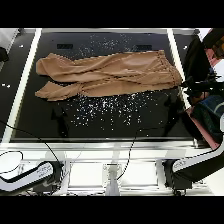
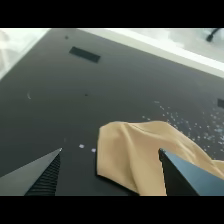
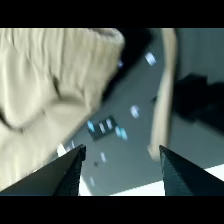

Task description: Fold the clothes and pants, and hang the long-sleeved shirts on hangers.

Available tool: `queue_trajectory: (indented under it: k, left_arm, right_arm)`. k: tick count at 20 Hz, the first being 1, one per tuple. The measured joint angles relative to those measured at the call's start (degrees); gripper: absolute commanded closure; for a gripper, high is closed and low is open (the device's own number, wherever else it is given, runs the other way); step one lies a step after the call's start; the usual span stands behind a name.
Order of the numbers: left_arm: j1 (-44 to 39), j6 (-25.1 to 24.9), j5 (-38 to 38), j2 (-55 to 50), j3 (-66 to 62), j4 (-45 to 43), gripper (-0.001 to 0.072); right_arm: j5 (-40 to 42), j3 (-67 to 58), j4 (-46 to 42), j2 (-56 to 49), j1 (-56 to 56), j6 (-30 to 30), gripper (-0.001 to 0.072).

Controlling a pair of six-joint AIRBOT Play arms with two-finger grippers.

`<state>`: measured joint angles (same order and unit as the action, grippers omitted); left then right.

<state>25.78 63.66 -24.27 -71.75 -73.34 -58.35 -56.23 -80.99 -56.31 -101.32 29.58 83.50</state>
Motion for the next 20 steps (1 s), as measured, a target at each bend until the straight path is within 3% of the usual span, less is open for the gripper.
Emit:
queue_trajectory:
  k: [7, 14, 15, 16, 19, 20]
  left_arm:
    - [-2.23, 0.02, -0.61, 0.0, 0.0, 0.11, 0.0029]
    - [-3.56, 0.02, -0.7, 0.0, 0.0, 0.13, 0.0029]
    - [-3.65, 0.02, -0.79, 0.0, 0.0, 0.13, 0.0029]
    - [-3.69, 0.04, -1.05, 0.0, 0.0, 0.13, 0.0029]
    - [-3.74, 0.04, -2.51, -0.04, 0.07, 0.13, 0.0029]
    - [-3.76, 0.04, -3.13, -0.22, 0.09, 0.11, 0.0029]
  right_arm:
    - [11.13, -2.97, 2.43, -6.91, -3.85, 1.79, 0.0228]
    - [14.6, -6.49, 3.34, -9.77, -4.7, 2.43, 0.0229]
    - [14.97, -6.73, 3.37, -9.99, -4.94, 2.4, 0.0237]
    - [15.41, -6.91, 3.65, -10.29, -5.31, 2.4, 0.0293]
    - [15.43, -7.74, 4.37, -10.93, -6.21, 2.38, 0.0301]
    - [15.32, -8.11, 4.61, -11.06, -6.54, 2.38, 0.0368]
